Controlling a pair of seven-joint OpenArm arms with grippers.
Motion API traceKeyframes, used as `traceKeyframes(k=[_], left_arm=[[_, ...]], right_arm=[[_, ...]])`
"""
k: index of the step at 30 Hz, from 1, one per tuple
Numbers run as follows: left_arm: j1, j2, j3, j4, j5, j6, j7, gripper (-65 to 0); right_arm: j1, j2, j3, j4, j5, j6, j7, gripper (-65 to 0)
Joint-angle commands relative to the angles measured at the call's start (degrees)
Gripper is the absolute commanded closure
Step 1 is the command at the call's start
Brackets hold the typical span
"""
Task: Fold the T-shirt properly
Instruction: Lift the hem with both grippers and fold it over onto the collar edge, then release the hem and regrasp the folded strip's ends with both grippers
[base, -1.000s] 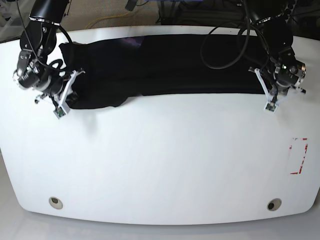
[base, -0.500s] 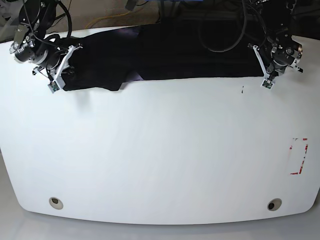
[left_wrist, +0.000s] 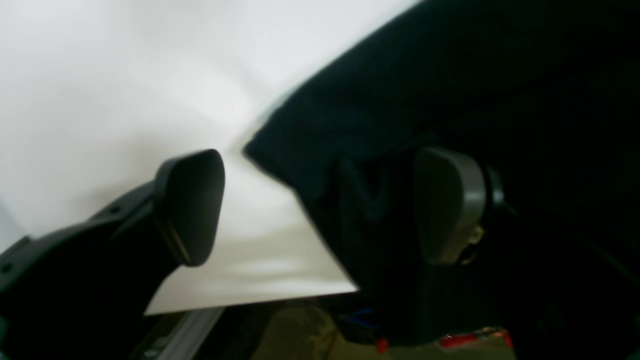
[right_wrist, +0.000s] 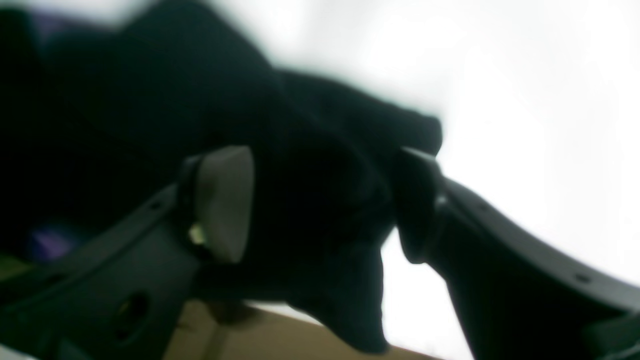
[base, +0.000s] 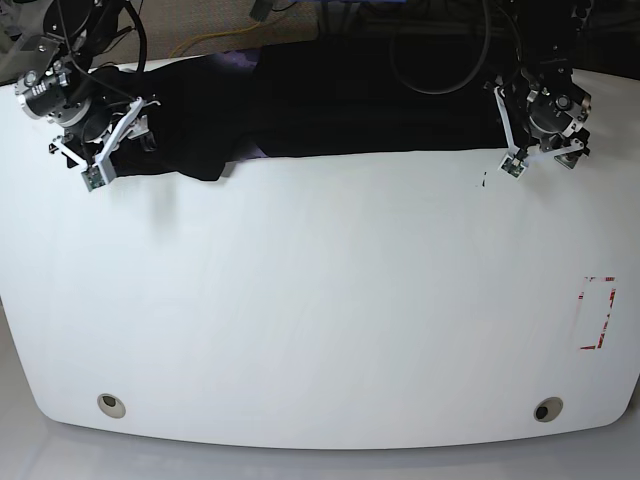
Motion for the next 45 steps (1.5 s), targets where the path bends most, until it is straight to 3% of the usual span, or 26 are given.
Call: traceKeyframes(k=[1, 5, 10, 16, 23, 32, 41, 45], left_arm=[[-0.76, -0.42, -0.13, 2.57, 0.08, 0.1, -0.22, -51.9], [-0.76, -0.42, -0.13, 2.65, -1.51, 0.1, -0.22, -47.4], [1.53, -0.42, 1.46, 2.13, -1.86, 0.1, -0.04, -39.9], [5.22, -2.7, 4.8, -0.33, -1.86, 0.1, -0.4, -39.2], [4.78, -2.88, 5.85, -6.93, -1.68, 0.1, -5.93, -39.0], [-8.67, -5.25, 5.94, -19.94, -1.68, 0.1, -8.13, -39.0], [-21.68, -6.66, 5.59, -29.52, -1.95, 0.1, -8.48, -39.7], [-24.67, -6.31, 3.04, -28.64, -2.12, 0.1, -8.31, -46.8]], right_arm=[[0.11, 0.81, 1.58, 0.43, 4.9, -0.05, 0.29, -42.3], [0.55, 0.81, 0.0, 0.25, 10.52, -0.05, 0.29, -42.3], [-0.06, 0.73, -5.54, -0.8, 9.64, -0.05, 0.64, -42.3], [0.29, -2.17, -7.39, -6.43, 0.68, -0.05, 1.96, -42.3], [2.57, -3.76, -8.71, -15.31, -9.61, -0.05, 12.25, -42.3], [11.54, -2.7, -10.11, -27.17, -14.44, -0.05, 17.61, -42.3], [19.19, -3.14, -10.11, -29.64, -17.43, -0.05, 17.96, -42.3], [19.36, -3.23, -10.2, -29.64, -17.34, -0.05, 17.87, -42.3]])
